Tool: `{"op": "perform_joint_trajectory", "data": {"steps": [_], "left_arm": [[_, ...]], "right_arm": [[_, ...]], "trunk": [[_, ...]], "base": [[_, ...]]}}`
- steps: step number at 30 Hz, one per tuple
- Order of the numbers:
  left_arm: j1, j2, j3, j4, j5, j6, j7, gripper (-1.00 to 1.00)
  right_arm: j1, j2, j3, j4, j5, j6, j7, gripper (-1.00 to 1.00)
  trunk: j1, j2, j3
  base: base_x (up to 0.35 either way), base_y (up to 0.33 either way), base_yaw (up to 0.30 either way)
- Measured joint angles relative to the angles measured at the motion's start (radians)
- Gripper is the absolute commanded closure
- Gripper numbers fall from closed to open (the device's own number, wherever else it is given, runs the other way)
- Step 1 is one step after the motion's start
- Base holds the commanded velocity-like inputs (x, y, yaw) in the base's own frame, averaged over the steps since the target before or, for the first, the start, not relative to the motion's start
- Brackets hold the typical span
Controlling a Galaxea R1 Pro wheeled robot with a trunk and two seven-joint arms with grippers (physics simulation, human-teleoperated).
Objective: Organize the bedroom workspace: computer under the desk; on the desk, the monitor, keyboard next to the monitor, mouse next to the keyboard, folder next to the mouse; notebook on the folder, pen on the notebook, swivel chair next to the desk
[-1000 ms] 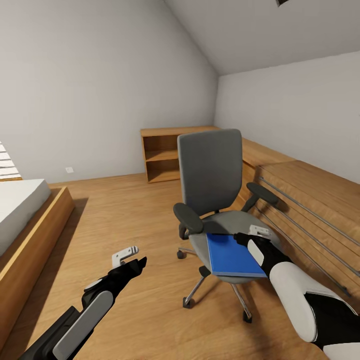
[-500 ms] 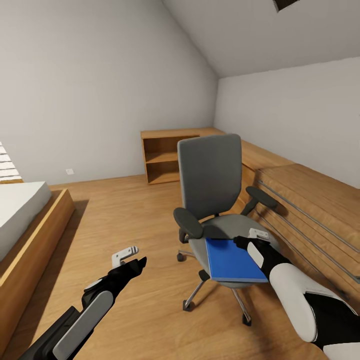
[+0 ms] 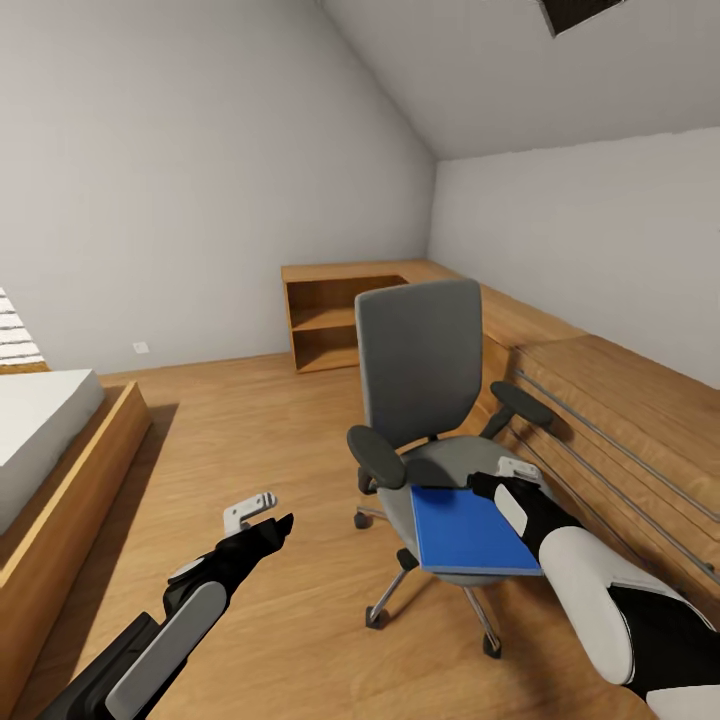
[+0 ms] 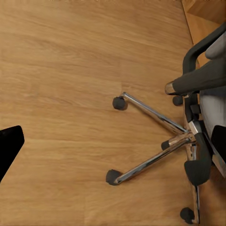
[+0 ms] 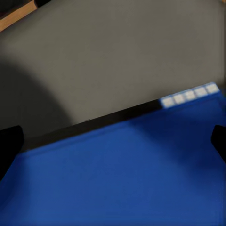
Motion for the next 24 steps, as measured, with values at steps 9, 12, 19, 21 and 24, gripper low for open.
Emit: {"op": "perform_joint_trajectory", "data": {"steps": [9,12,19,21,24], "left_arm": [[0.000,-0.001,0.000,0.003,0.000,0.000,0.001,-1.00],[0.000,-0.001,0.000,0.005,-0.001,0.000,0.002,-1.00],[0.000,-0.002,-0.002,0.005,-0.004,-0.001,0.002,-1.00],[0.000,-0.002,-0.003,0.005,-0.004,-0.001,0.002,-1.00],[0.000,-0.002,-0.003,0.005,-0.004,-0.001,0.002,-1.00]], "right_arm": [[0.001,0.001,0.001,-0.005,0.005,-0.003,0.001,-1.00],[0.001,0.003,0.004,-0.009,0.041,-0.006,0.003,-1.00],[0.002,0.004,0.005,-0.010,0.063,-0.006,0.005,-1.00],[0.003,0.003,0.005,-0.010,0.064,-0.005,0.005,-1.00],[0.003,0.003,0.005,-0.010,0.064,-0.004,0.005,-1.00]], "trunk": [[0.000,0.000,0.000],[0.000,0.000,0.000],[-0.001,0.000,0.000],[-0.001,0.000,0.000],[0.000,0.000,0.000]], "base": [[0.000,0.000,0.000],[0.000,0.000,0.000],[0.114,0.000,0.000],[0.193,0.000,0.000],[0.092,0.000,0.000]]}}
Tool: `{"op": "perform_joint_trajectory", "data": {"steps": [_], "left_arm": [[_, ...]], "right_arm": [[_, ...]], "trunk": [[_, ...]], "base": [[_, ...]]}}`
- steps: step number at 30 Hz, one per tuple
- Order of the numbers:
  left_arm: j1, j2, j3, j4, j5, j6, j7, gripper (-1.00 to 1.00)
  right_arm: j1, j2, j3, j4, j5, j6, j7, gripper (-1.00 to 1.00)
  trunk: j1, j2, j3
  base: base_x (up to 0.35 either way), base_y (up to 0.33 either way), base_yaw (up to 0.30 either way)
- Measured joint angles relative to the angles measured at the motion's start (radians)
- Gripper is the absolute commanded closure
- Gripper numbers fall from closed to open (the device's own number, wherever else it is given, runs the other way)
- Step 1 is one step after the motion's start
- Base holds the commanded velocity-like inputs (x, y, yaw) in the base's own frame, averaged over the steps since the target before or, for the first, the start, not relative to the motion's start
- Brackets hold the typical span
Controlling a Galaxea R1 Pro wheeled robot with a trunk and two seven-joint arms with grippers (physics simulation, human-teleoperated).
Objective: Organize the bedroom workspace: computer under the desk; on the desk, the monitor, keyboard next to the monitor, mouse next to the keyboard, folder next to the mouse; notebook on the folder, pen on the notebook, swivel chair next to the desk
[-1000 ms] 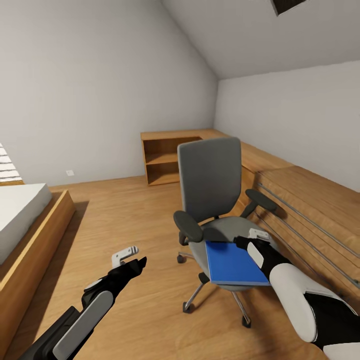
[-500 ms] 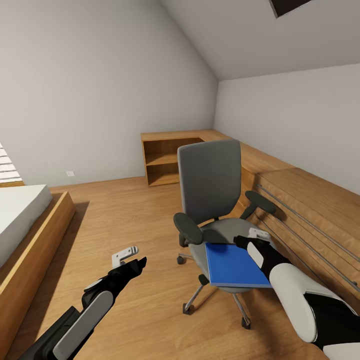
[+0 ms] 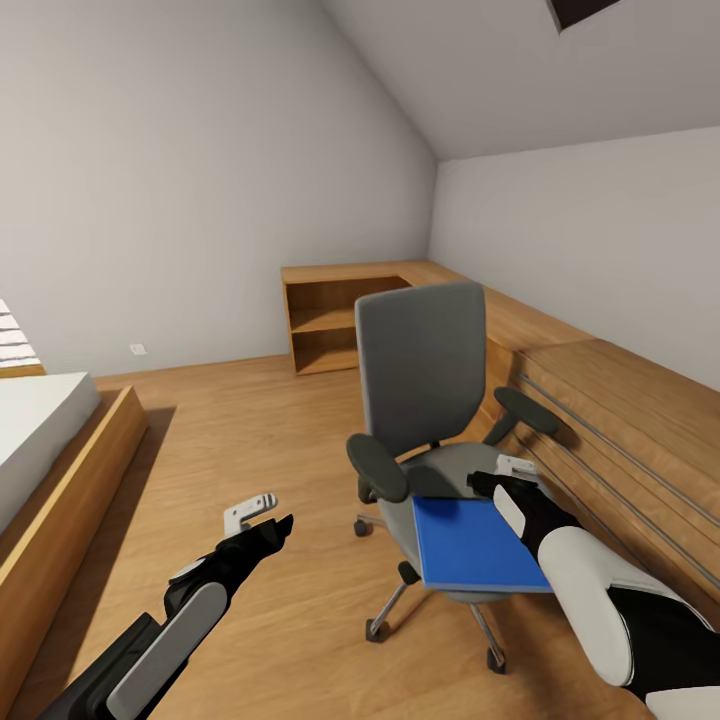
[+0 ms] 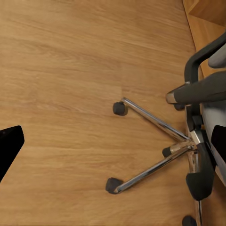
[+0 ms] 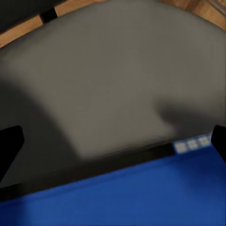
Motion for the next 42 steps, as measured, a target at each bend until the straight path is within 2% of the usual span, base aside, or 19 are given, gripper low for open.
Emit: {"op": "perform_joint_trajectory", "data": {"steps": [10,33,38,40,42], "left_arm": [[0.000,0.000,-0.006,-0.001,-0.002,-0.001,-0.001,-1.00],[0.000,0.002,-0.012,-0.015,-0.006,0.001,-0.003,-1.00],[0.000,0.000,-0.012,-0.025,-0.006,0.001,-0.003,-1.00],[0.000,0.000,-0.011,-0.026,-0.006,0.001,-0.003,-1.00],[0.000,0.000,-0.011,-0.026,-0.006,0.001,-0.002,-1.00]], "right_arm": [[0.000,-0.001,0.000,0.000,0.001,0.002,0.000,-1.00],[0.000,-0.004,0.005,0.008,0.000,0.005,0.013,-1.00],[0.000,-0.011,0.007,0.009,0.002,0.005,0.082,-1.00],[0.000,-0.031,0.009,0.009,0.004,0.028,0.143,-1.00],[0.000,-0.036,0.010,0.009,0.005,0.044,0.159,-1.00]], "trunk": [[0.000,0.000,0.000],[0.000,0.000,0.000],[0.000,0.000,0.000],[0.000,0.000,0.000],[0.000,0.000,0.000]], "base": [[0.179,0.000,0.000],[0.075,0.000,0.000],[0.002,0.000,0.000],[0.000,0.000,0.000],[0.000,0.000,0.000]]}}
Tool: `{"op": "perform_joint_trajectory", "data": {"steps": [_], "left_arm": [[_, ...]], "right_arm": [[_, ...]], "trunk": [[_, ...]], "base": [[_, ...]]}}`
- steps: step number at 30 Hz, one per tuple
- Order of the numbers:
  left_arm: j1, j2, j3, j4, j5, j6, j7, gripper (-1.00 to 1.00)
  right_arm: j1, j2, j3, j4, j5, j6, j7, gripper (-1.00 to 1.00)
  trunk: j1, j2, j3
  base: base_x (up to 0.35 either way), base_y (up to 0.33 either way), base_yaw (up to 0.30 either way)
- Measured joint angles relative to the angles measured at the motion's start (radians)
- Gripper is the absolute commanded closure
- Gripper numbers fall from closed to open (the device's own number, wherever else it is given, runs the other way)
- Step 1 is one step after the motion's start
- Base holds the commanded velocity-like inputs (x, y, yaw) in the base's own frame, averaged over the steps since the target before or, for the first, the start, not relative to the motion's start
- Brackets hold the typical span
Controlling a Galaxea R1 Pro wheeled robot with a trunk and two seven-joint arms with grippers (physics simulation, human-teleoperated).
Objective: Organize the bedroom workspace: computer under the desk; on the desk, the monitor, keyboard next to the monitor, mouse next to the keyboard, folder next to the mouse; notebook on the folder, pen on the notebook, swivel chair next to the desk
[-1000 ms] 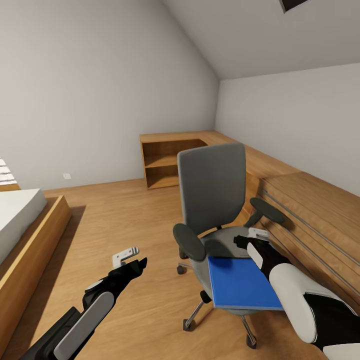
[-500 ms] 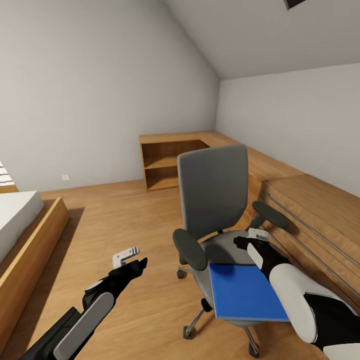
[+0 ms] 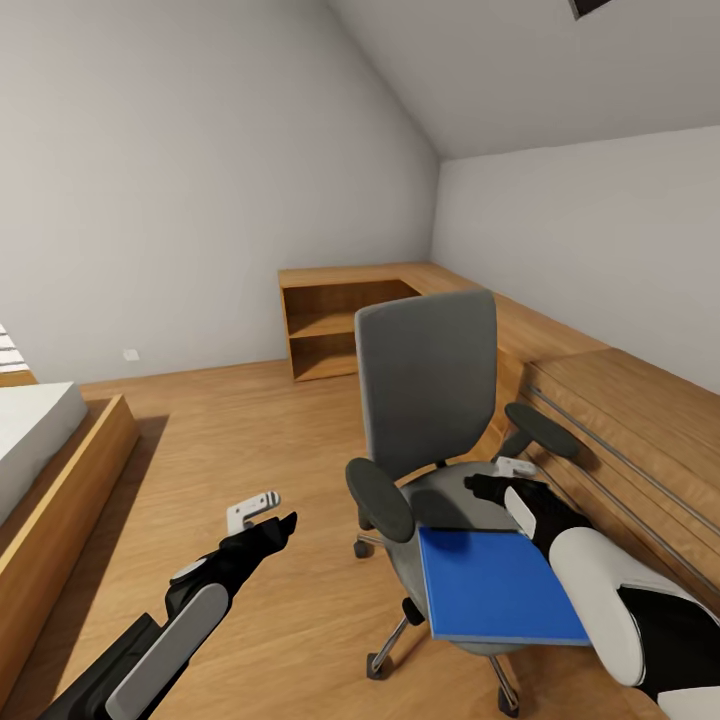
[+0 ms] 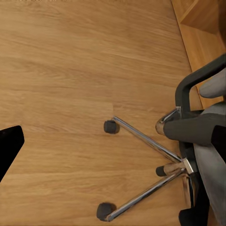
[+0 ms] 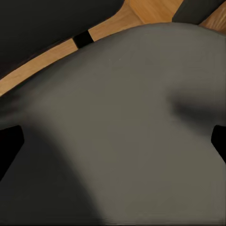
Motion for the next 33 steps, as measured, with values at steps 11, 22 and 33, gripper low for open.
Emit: {"op": "perform_joint_trajectory", "data": {"steps": [11,22,33], "left_arm": [[0.000,0.000,0.000,0.000,0.000,0.000,0.001,-1.00],[0.000,0.000,0.000,0.001,0.000,0.000,0.001,-1.00],[0.000,0.003,0.000,0.005,0.004,-0.001,0.001,-1.00]], "right_arm": [[0.000,-0.012,0.001,-0.002,0.003,0.047,0.049,-1.00],[0.000,-0.013,0.000,-0.004,0.003,0.074,0.047,-1.00],[0.000,-0.013,-0.001,-0.004,0.003,0.101,0.038,-1.00]], "trunk": [[0.034,-0.063,-0.028],[0.050,-0.091,-0.041],[0.050,-0.091,-0.041]], "base": [[0.000,0.000,0.000],[0.000,0.000,0.000],[0.000,0.000,0.000]]}}
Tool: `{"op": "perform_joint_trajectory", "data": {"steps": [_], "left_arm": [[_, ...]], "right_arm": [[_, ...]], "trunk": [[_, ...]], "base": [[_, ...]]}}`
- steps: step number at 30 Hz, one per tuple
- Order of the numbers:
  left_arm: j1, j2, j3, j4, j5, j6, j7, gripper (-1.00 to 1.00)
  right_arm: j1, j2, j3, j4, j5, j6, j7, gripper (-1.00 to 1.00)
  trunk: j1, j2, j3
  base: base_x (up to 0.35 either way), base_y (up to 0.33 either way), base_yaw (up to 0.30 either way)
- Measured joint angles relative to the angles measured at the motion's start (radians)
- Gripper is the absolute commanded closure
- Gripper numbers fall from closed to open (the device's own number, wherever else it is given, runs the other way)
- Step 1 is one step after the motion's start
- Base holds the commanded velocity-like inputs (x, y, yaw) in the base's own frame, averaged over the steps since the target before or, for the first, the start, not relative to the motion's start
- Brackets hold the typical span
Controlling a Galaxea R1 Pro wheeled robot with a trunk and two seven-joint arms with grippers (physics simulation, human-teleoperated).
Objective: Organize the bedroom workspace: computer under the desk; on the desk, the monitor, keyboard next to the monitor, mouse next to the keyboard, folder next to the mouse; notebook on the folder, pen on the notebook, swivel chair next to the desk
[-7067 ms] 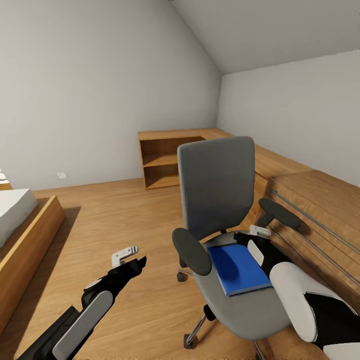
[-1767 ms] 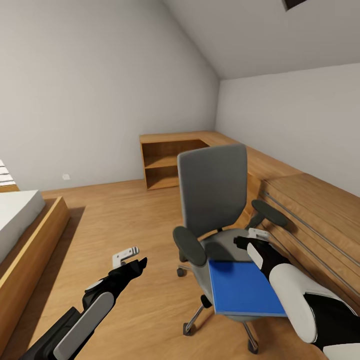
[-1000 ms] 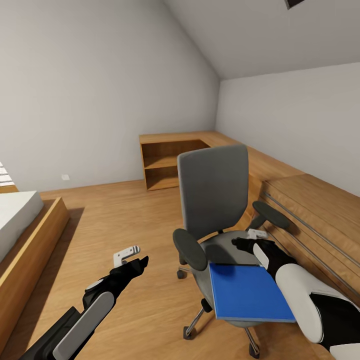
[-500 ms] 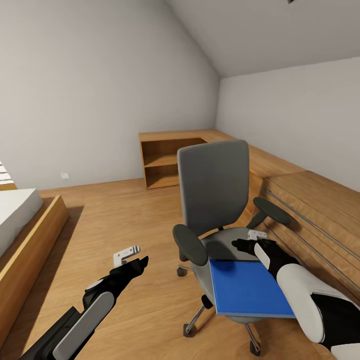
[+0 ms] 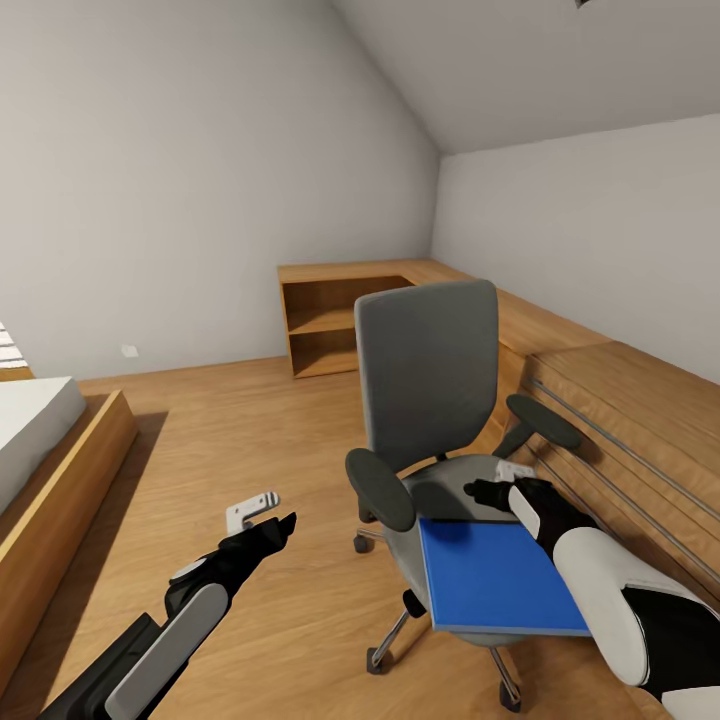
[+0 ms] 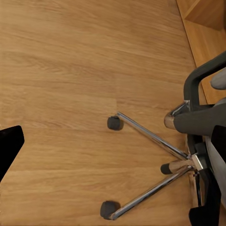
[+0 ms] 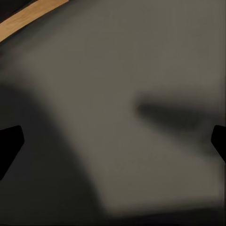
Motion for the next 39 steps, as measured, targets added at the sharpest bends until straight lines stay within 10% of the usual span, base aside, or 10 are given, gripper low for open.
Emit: {"op": "perform_joint_trajectory", "data": {"steps": [39], "left_arm": [[0.000,0.001,0.000,0.002,0.000,-0.001,0.000,-1.00]], "right_arm": [[0.000,0.000,-0.001,-0.006,-0.002,0.045,-0.036,-1.00]], "trunk": [[0.000,0.000,0.000]], "base": [[-0.082,0.005,0.000]]}}
